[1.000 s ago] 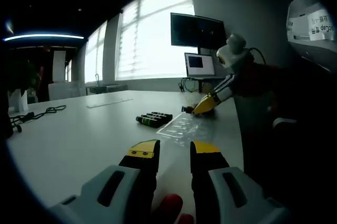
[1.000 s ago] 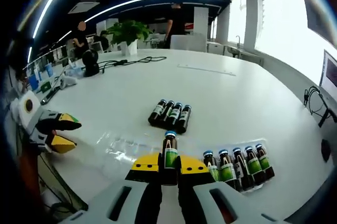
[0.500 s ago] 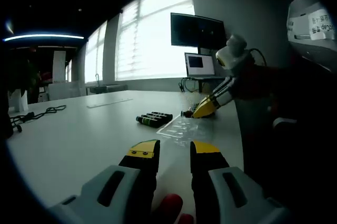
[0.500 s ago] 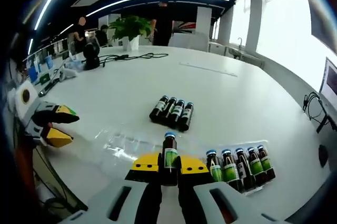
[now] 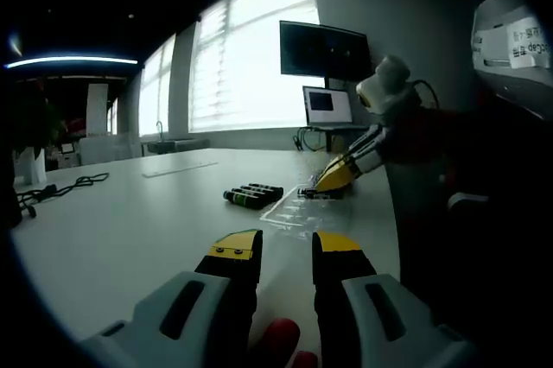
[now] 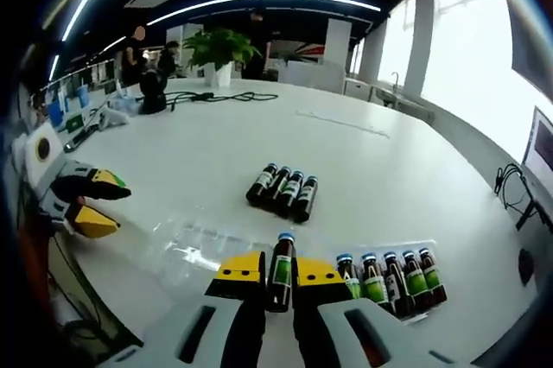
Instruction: Grip medicine bottles put into box
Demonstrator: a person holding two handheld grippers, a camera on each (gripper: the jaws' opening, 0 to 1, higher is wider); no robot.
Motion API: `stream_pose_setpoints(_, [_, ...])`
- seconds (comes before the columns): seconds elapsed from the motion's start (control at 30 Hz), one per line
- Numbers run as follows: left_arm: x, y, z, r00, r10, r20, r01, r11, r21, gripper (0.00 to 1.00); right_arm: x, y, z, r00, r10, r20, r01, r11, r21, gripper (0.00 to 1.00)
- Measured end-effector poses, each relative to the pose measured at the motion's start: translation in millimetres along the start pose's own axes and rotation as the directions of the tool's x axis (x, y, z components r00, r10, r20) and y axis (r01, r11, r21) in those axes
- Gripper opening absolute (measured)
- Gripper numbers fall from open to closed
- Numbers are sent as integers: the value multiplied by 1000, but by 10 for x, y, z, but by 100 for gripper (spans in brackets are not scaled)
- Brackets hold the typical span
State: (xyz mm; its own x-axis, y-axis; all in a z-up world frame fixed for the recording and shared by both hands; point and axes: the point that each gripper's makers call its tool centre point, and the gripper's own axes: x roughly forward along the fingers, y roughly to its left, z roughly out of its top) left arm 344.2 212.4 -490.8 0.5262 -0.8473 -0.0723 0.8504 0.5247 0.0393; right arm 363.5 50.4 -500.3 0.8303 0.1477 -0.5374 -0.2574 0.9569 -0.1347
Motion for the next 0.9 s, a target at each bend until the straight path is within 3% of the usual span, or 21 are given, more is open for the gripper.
stream_pose_setpoints(0.13, [1,2,-1,1000,2,-1,-2,1000,1,17,4,-78,7,1000,-2,-5,2,1000,-8,2])
stream_pose_setpoints(0.43, [2,11,-3,1000,4,-3,-4,1000,0,17,5,-25,-57,995,81,-51,-82,996,-20,1])
stream_pose_setpoints(0.57, [4,14,-3,1000,3,-4,-3,1000,-1,17,1,6,-99,991,106,-85,-111,992,-65,2])
stream_pose_setpoints(0.9, [5,24,-9,1000,7,-7,-7,1000,-1,17,-26,6,-101,989,118,-87,-123,991,-48,1])
